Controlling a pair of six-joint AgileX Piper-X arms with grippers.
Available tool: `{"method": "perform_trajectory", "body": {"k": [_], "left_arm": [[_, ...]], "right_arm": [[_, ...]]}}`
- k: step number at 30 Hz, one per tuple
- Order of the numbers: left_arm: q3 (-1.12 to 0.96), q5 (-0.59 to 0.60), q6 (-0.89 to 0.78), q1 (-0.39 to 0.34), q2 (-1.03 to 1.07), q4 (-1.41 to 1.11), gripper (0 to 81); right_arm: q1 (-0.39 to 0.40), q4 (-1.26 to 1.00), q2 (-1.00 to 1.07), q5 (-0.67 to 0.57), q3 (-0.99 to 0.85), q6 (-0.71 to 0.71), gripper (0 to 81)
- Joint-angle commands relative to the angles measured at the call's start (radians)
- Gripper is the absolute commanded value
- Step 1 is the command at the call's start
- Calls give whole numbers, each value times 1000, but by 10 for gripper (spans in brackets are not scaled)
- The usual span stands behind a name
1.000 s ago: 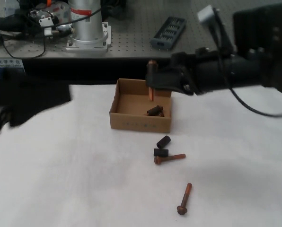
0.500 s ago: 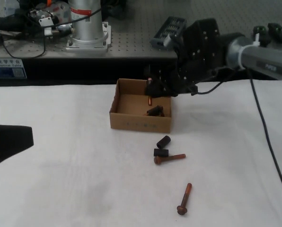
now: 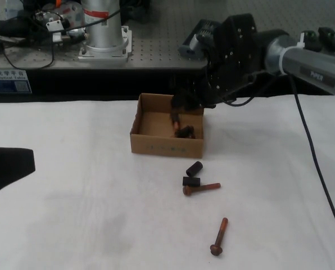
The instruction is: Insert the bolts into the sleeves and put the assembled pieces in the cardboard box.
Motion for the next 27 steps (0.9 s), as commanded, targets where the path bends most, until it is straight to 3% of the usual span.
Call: {"method": "perform_trajectory", "body": {"k": [1, 10, 17, 27], "left_arm": [[-7, -10, 10, 2, -1, 3, 461], [-7, -9, 32, 2, -1, 3, 461], [-7, -79, 163, 2, -1, 3, 461], [-7, -97, 164, 2, -1, 3, 461]], "right_arm": [[5, 18, -13, -50, -14, -5, 291], [13, 113, -78, -57, -14, -23, 284], [10, 433, -207, 29, 1, -236, 284], [35, 491, -544, 70, 370, -270, 284]]}}
